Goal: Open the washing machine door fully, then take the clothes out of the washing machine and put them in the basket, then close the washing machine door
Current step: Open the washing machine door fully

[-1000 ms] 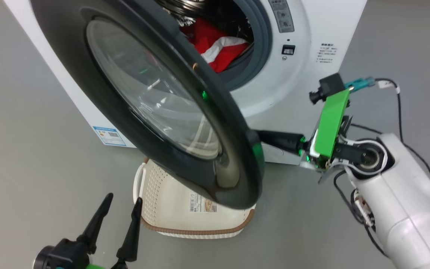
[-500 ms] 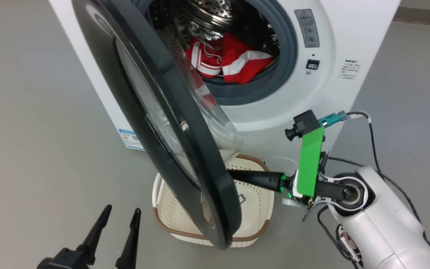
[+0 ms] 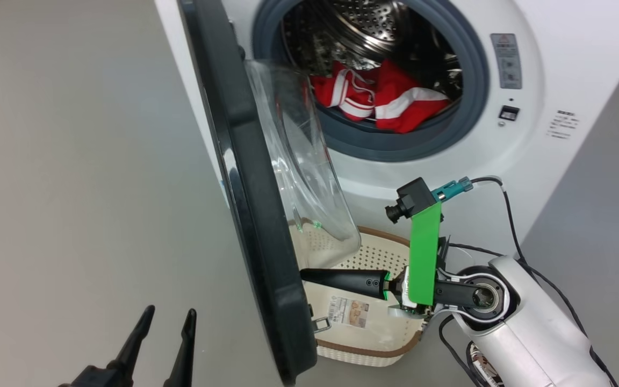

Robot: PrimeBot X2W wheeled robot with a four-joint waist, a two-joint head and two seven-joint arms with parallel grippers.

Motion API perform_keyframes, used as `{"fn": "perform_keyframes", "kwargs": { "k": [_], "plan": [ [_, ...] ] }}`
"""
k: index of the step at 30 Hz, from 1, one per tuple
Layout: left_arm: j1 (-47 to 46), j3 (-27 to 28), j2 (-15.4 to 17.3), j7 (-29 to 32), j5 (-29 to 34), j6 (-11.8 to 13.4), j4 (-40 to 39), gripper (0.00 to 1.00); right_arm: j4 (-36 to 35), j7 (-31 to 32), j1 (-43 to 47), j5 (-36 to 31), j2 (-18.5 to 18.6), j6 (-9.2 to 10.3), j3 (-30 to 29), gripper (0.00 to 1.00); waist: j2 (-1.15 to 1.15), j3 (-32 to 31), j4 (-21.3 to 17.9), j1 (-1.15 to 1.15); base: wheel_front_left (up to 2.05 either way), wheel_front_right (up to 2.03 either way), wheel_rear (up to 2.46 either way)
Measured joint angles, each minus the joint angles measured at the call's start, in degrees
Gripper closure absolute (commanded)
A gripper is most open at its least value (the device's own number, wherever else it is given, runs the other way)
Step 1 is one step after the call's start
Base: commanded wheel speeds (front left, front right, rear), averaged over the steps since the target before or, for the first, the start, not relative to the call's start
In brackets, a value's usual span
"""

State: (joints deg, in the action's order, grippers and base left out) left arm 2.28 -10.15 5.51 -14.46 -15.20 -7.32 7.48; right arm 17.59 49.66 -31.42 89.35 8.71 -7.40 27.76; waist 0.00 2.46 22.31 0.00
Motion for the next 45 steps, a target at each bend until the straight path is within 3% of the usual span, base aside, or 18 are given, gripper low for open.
{"fn": "perform_keyframes", "kwargs": {
  "k": [16, 32, 33, 35, 37, 45],
  "plan": [
    [0.0, 1.0, -0.1, 0.0, 0.8, 0.0, 0.4, 0.0, -0.1, -0.9, 1.0, 0.0, -1.9, 0.0, 2.8, 1.0, 0.0, -1.5, 6.6, 0.0, 0.0, 0.0, 0.0],
    [0.0, 2.2, -0.2, 0.0, 1.1, 0.0, 0.3, 0.0, -0.1, -3.5, 1.0, -0.1, -3.2, 0.0, 4.6, 1.0, 0.0, -1.9, 6.8, 0.0, 0.0, 0.0, 0.0],
    [0.0, 2.2, -0.2, 0.0, 1.1, 0.0, 0.3, 0.0, -0.1, -4.0, 1.0, -0.4, -3.2, 0.0, 4.6, 0.94, 0.0, -2.0, 6.7, 0.0, 0.0, 0.0, 0.0],
    [0.0, 2.2, -0.2, 0.0, 1.1, 0.0, 0.3, 0.0, -0.2, -4.7, 1.0, -0.6, -3.2, 0.0, 4.6, 0.54, 0.0, -2.1, 6.4, 0.0, 0.0, 0.0, 0.0],
    [0.0, 2.2, -0.2, 0.0, 1.1, 0.0, 0.4, 0.0, -0.2, -5.3, 1.1, -0.7, -3.1, 0.0, 4.6, 0.0, 0.0, -2.2, 6.3, 0.0, 0.0, 0.0, 0.0],
    [0.1, 2.1, -0.2, 0.0, 1.0, 0.0, 0.4, 0.0, -0.5, -10.4, 5.3, -3.5, -0.1, 0.0, 4.5, 0.0, 0.0, -2.8, 5.2, 0.0, 0.0, 0.0, 0.0]
  ]
}}
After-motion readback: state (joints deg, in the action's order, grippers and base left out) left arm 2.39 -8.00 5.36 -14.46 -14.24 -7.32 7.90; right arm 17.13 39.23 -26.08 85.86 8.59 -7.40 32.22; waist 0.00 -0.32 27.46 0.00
